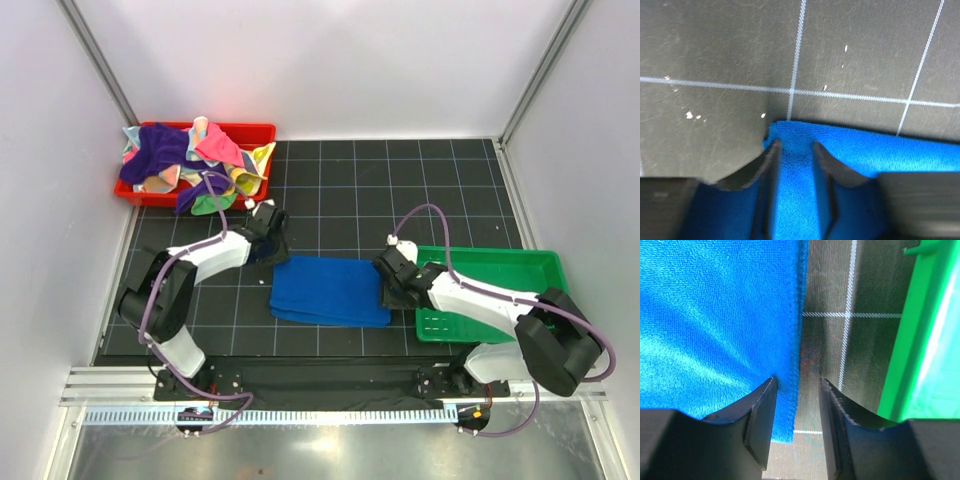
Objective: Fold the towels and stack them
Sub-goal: Smooth out wrinkles on the folded towel, then neatly place the folded towel into the bin
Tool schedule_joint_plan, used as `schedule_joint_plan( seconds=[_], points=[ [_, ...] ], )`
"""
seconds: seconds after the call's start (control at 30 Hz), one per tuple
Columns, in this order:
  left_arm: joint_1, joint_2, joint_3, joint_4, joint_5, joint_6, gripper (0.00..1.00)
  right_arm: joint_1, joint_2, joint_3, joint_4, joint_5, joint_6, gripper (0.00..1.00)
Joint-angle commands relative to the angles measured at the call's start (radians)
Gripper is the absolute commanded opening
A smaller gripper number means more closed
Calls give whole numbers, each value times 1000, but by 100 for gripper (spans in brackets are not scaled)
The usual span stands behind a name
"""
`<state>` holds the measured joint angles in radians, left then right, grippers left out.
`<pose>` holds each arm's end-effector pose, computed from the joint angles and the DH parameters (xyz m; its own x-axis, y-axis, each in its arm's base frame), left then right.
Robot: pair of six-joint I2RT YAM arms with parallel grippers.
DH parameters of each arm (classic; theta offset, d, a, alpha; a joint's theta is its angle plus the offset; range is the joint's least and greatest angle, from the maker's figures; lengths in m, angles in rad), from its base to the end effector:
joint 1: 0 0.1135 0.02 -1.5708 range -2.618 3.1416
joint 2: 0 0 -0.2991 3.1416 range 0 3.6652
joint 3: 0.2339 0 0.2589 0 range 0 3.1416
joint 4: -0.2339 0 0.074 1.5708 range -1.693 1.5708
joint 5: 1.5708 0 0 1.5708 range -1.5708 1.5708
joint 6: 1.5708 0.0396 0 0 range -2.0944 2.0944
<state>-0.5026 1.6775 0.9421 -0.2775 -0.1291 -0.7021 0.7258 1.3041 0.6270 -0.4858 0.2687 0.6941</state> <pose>0.2994 -0.1588 0.1903 -0.8376 -0.2704 -0.4747 -0.1610 0.9525 -0.2585 0.1712 0.1379 0.1880 -0.8867 0.0377 -0.4608 0.0079 0.9978 0.0664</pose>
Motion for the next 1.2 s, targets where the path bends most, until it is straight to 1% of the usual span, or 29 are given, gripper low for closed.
schedule_joint_plan(
  seconds=[0.0, 0.1, 0.2, 0.23, 0.3, 0.43, 0.47, 0.53, 0.57, 0.6, 0.7, 0.73, 0.77, 0.8, 0.83, 0.87, 0.9, 0.93, 0.97, 1.0, 1.03, 1.07, 1.1, 1.13, 1.17],
  points=[
    [12, -94, 30, -78, -35, 41, 39, -5, -42, 74, -56, 33, -10, 47],
    [1, -181, 35, -112, -61, 47, 44, -9, -65, 123, -73, 47, -13, 51],
    [-36, -246, 23, -140, -67, 47, 44, -25, -63, 143, -62, 40, -16, 56],
    [-68, -286, 15, -147, -73, 41, 44, -31, -57, 146, -60, 34, -15, 57],
    [-99, -317, -18, -146, -69, 27, 44, -46, -31, 151, -47, 15, -18, 58],
    [-220, -381, -87, -101, -72, -33, 43, -51, -31, 148, -39, 15, -11, 58],
    [-282, -390, -88, -98, -96, -60, 43, -51, -41, 145, -40, 17, -10, 58],
    [-335, -383, -80, -86, -147, -86, 46, -54, -89, 155, -60, 41, -7, 58],
    [-381, -365, -71, -86, -167, -120, 47, -55, -106, 175, -92, 53, -7, 58],
    [-398, -348, -60, -85, -196, -134, 49, -54, -152, 189, -114, 66, -2, 58],
    [-467, -262, 20, -110, -256, -194, 53, -57, -232, 258, -212, 127, -4, 58],
    [-485, -237, 46, -118, -295, -212, 53, -58, -288, 299, -241, 148, 2, 58],
    [-500, -175, 100, -126, -322, -249, 54, -60, -316, 322, -302, 188, 7, 58],
    [-539, -141, 141, -167, -342, -269, 55, -60, -340, 344, -328, 208, 10, 58],
    [-554, -101, 176, -184, -377, -283, 56, -60, -403, 388, -374, 224, 15, 58],
    [-576, -67, 260, -215, -401, -304, 58, -60, -431, 408, -394, 249, 16, 58],
    [-596, 8, 303, -244, -427, -344, 59, -60, -462, 430, -416, 263, 18, 59],
    [-635, 45, 348, -300, -482, -358, 59, -62, -488, 480, -459, 274, 13, 59],
    [-651, 83, 460, -336, -504, -378, 61, -62, -531, 506, -476, 291, 9, 59],
    [-666, 175, 521, -377, -536, -416, 62, -62, -546, 532, -493, 293, 4, 59],
    [-697, 217, 594, -485, -562, -439, 63, -62, -558, 590, -510, 294, -2, 59],
    [-706, 270, 660, -538, -604, -460, 64, -62, -580, 618, -546, 297, -13, 59],
    [-717, 321, 811, -607, -616, -485, 64, -62, -589, 644, -559, 291, -19, 59],
    [-723, 426, 887, -723, -619, -532, 64, -62, -597, 693, -571, 293, -25, 60],
    [-732, 474, 956, -791, -632, -554, 66, -60, -611, 717, -598, 291, -39, 60]
  ],
)
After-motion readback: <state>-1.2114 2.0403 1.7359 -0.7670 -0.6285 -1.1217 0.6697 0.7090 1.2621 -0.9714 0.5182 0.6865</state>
